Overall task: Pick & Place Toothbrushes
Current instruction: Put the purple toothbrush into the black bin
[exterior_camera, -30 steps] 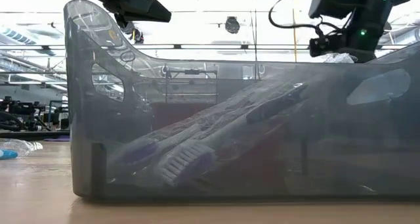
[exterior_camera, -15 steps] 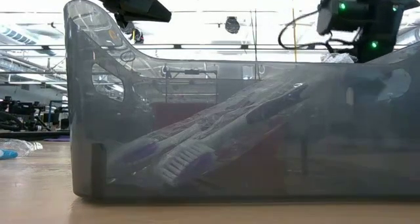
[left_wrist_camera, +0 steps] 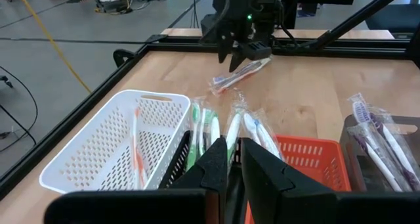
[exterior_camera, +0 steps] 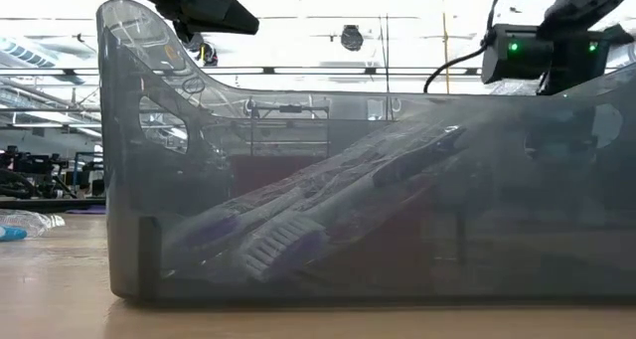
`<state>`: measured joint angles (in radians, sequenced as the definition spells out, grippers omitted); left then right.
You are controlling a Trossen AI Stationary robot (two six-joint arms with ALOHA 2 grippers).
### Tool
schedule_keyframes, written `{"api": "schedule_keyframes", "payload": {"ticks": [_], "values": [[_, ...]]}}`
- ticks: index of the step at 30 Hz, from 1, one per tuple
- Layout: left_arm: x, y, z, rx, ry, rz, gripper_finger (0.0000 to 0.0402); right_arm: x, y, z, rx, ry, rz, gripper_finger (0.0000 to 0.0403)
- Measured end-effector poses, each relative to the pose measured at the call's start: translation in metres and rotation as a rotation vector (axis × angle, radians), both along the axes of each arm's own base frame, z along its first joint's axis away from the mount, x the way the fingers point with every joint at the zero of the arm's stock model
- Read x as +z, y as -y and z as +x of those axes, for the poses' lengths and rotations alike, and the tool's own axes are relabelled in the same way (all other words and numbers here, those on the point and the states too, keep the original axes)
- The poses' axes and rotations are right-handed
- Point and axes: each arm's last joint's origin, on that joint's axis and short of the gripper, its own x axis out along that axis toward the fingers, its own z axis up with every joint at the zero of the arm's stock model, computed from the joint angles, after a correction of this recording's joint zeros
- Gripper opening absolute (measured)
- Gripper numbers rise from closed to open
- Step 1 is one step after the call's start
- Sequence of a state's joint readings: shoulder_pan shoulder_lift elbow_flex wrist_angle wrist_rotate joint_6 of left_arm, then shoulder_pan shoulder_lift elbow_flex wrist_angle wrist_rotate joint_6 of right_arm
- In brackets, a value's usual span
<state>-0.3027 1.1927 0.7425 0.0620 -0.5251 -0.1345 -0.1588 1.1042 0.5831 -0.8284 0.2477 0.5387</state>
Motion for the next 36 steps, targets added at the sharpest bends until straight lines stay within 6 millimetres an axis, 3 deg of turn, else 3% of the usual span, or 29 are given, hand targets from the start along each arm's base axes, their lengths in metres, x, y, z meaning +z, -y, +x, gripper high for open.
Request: {"api": "schedule_keyframes", "payload": {"ticks": [10, 21, 36], "values": [[0.000, 0.000, 0.000, 0.000, 0.000, 0.001, 0.0047, -0.016, 0.006, -0.003, -0.002, 0.047, 0.026, 0.0173], [0.000, 0.000, 0.000, -0.002, -0.001, 0.007, 0.0047, -0.014, 0.007, 0.001, 0.016, 0.085, 0.041, 0.0008], [0.000, 0.000, 0.000, -0.002, -0.001, 0.007, 0.0047, 0.024, 0.011, 0.028, 0.078, 0.237, -0.005, 0.0001]]}}
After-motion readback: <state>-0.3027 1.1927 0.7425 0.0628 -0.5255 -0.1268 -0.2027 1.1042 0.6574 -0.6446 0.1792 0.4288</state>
